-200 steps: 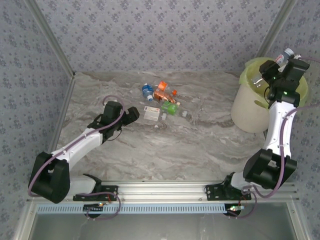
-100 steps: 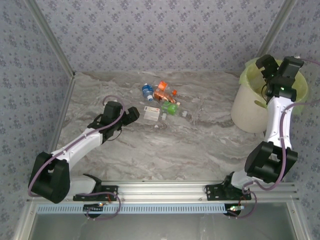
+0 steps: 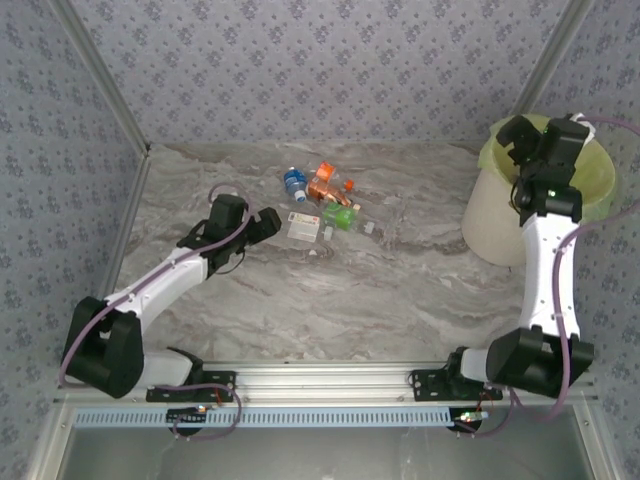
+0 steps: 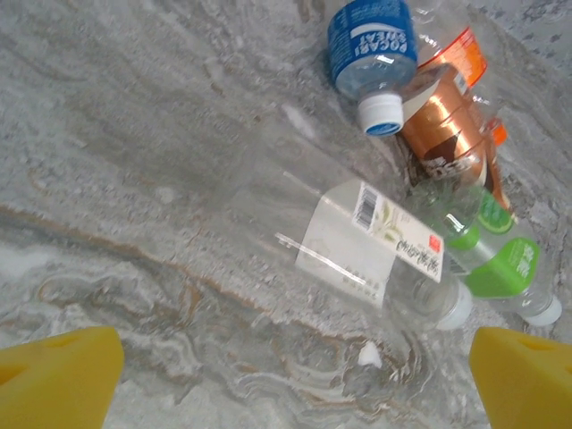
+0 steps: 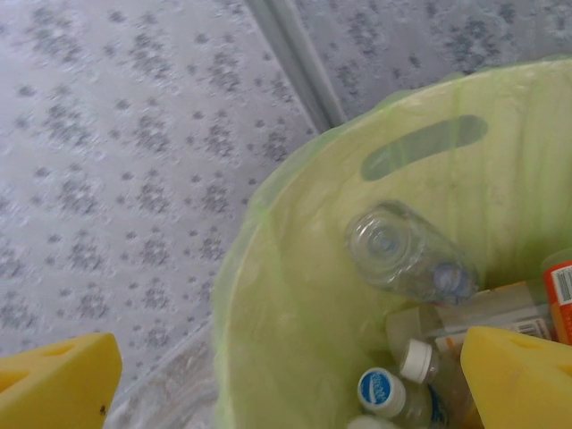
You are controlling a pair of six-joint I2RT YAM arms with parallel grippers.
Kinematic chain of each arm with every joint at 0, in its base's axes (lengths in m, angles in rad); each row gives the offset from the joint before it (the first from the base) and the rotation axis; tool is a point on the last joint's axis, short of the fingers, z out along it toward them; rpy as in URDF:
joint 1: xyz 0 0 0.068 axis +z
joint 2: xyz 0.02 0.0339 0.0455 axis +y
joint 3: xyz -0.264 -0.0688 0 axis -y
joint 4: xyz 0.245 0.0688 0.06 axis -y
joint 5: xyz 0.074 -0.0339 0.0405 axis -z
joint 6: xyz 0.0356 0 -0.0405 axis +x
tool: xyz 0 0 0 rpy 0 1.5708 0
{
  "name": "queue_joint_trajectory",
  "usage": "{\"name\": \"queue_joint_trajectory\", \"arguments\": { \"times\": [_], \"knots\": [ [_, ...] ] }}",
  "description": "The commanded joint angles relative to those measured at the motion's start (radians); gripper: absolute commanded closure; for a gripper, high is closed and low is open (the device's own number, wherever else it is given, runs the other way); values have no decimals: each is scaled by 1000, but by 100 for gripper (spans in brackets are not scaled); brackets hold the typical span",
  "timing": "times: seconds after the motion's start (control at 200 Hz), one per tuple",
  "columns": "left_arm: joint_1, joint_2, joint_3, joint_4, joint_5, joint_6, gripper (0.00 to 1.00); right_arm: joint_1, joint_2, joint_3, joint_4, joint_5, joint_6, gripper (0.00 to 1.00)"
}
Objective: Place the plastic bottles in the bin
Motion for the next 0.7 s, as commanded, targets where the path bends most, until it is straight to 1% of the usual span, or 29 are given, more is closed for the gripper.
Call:
{"name": "queue_joint_trajectory", "arguments": {
  "times": [0.0,0.095,0.245,0.305,0.385,0.53,0.565,0.64,0.695],
  "knots": [
    [22,62,103,-58,29,92,0,76,-75,-54,4,83,-121,0],
    [34,124,190,-122,44,131,1,144,-109,-79,-6,104,-188,0],
    [44,211,289,-157,62,182,0,218,-131,-93,-42,43,-238,0],
    [57,250,317,-132,102,222,1,248,-135,-113,-35,1,-247,0],
    [87,304,338,-63,205,280,0,291,-137,-144,-15,-48,-256,0],
    [129,429,407,30,367,372,1,376,-133,-179,2,-41,-281,0],
    [129,460,428,41,378,392,1,390,-133,-186,5,-33,-286,0],
    [132,518,458,66,359,422,1,411,-133,-196,9,-25,-282,0],
    [140,561,467,111,364,429,1,422,-133,-201,7,-27,-279,0]
  ]
}}
